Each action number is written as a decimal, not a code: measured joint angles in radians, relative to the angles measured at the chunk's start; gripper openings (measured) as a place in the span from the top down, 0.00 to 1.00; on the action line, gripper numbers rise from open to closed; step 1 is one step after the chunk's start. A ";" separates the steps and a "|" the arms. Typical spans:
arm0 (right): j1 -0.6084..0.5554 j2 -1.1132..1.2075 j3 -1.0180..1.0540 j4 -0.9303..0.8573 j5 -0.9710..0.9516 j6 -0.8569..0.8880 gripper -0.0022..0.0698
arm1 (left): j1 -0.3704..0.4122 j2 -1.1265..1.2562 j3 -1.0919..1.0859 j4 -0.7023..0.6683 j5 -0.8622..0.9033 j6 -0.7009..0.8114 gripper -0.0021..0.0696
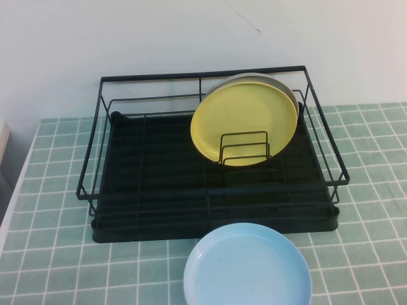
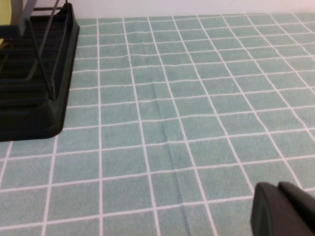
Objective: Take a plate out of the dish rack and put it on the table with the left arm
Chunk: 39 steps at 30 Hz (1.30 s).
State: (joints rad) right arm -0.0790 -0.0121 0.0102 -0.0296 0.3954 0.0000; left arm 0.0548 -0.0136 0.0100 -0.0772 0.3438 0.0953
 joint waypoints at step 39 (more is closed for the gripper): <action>0.000 0.000 0.000 0.000 0.000 0.000 0.97 | 0.000 0.000 0.012 -0.098 -1.002 0.000 0.98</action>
State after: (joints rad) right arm -0.0790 -0.0121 0.0102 -0.0296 0.3954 0.0000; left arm 0.0548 -0.0136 0.0217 -0.1753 -0.6581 0.0953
